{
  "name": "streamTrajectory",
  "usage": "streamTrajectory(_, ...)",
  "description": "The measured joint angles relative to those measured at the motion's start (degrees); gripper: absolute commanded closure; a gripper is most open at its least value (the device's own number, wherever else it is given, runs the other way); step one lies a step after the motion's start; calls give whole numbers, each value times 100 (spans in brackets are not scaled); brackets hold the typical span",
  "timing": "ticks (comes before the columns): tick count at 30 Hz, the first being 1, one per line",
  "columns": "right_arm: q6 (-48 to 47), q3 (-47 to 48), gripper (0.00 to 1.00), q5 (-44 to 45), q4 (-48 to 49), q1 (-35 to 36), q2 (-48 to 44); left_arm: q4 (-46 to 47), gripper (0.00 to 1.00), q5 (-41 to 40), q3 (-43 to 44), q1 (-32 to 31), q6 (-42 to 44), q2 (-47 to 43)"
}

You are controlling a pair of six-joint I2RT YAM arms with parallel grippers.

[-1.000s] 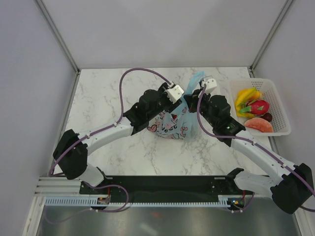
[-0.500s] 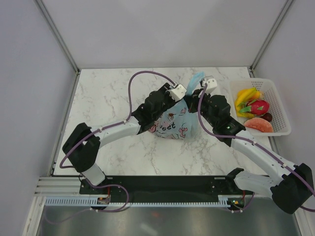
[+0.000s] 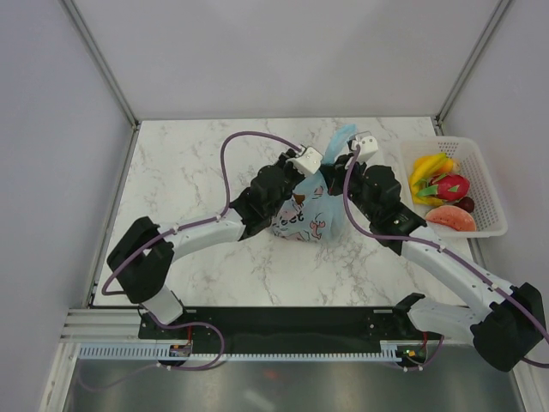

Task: Place the fake fruits into the plastic bag and tie a complex knot
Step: Adjust the plastic bag at the center of the board.

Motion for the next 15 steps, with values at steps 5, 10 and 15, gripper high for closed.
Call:
streamTrajectory(5, -245, 0, 100, 87, -13, -2, 17, -61, 44, 15, -219, 0, -72, -348)
streamTrajectory(10, -514, -2, 100, 155, 90, -2, 17, -463, 29, 190, -319, 0, -260, -911)
streamTrajectory(15, -651, -2, 100, 188, 120, -2, 17, -1036, 25, 625, -369, 0, -470, -1567)
